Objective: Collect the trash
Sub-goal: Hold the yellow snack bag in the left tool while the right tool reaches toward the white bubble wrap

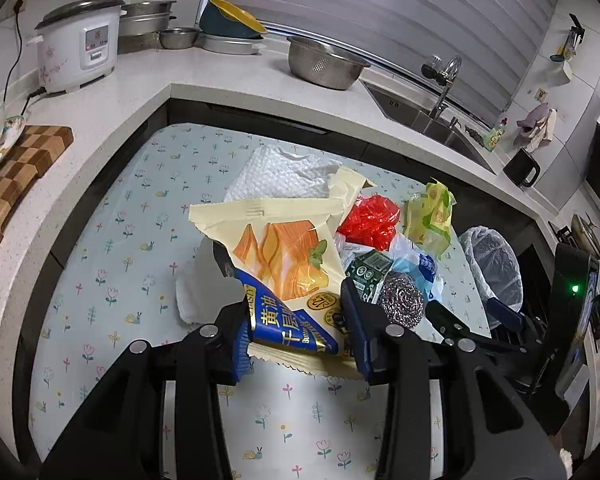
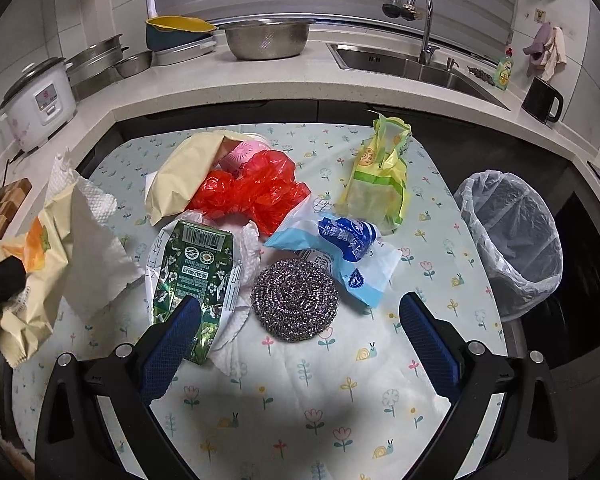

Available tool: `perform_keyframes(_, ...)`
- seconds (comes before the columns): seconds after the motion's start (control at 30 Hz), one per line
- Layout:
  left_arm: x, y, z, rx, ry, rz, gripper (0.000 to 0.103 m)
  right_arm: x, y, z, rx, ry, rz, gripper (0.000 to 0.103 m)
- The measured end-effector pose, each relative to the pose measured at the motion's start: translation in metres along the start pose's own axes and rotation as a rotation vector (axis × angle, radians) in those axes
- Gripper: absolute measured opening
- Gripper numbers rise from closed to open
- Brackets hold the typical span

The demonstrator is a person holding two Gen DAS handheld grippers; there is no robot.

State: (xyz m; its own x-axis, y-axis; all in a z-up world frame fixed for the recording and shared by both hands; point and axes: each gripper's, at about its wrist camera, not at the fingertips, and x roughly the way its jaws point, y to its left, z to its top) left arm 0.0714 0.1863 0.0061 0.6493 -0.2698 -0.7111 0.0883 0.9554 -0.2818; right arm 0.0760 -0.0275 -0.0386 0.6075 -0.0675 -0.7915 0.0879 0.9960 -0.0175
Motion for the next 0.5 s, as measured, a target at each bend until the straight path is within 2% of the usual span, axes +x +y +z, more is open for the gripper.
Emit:
perform_keyframes(0.17, 0.003, -0.002, 0.008, 0.01, -0.012, 0.015, 0.038, 0.005, -0.001, 0.004, -0.003, -0.004, 0.019, 0.082)
perform_keyframes(0.33, 0.016, -0.004, 0.013, 0.016, 0.001, 0.017, 0.038, 0.027, 0.001, 0.016, -0.005, 0.021, 0.08, 0.057)
perform_keyframes(0.47, 0.029, -0.006, 0.017, 0.021, 0.016, 0.018, 0.038, 0.048, 0.007, 0.025, 0.007, 0.046, 0.136, 0.048)
perform_keyframes(0.5, 0.031, -0.007, 0.017, 0.022, 0.018, 0.019, 0.038, 0.053, 0.009, 0.027, 0.005, 0.05, 0.151, 0.042)
